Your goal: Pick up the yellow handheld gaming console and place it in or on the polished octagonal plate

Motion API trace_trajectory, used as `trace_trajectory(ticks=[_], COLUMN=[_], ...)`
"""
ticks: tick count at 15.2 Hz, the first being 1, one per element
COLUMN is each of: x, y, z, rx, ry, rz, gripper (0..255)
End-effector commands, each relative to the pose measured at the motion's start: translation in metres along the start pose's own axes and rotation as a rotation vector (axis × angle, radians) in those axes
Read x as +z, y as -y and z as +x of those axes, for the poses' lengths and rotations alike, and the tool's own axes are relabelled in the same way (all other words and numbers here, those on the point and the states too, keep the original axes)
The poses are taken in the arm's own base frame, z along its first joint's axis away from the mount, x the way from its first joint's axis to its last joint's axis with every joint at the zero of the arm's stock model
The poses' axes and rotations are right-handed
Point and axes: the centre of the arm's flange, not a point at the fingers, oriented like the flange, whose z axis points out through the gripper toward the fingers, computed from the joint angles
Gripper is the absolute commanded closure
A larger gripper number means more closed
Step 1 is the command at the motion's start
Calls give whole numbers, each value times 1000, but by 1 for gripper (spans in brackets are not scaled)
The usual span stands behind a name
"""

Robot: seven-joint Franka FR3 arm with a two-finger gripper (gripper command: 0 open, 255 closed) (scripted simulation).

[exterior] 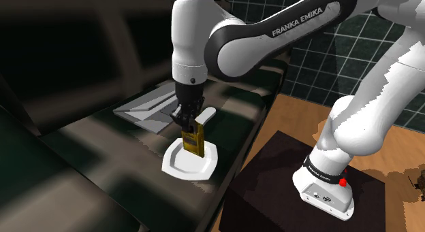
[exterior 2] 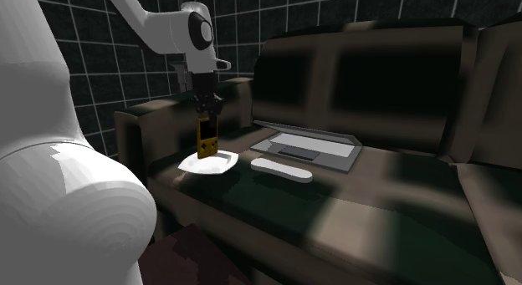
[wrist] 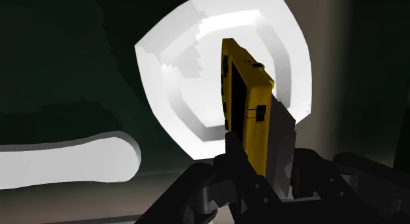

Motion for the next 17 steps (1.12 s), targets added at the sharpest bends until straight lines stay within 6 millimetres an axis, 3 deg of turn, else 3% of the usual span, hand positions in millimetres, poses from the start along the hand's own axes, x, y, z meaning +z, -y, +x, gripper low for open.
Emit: trace_trajectory(ticks=[1, 3, 11, 12, 17], x=[10, 22, 22, 22, 22], y=[0, 0, 0, 0, 0], z=[-1, -2, -2, -2, -2], rx=[0, 0, 0, 0, 0], ry=[-1, -1, -1, -1, -1], rz=[0, 0, 0, 0, 0], gripper=[255, 255, 255, 0, 0])
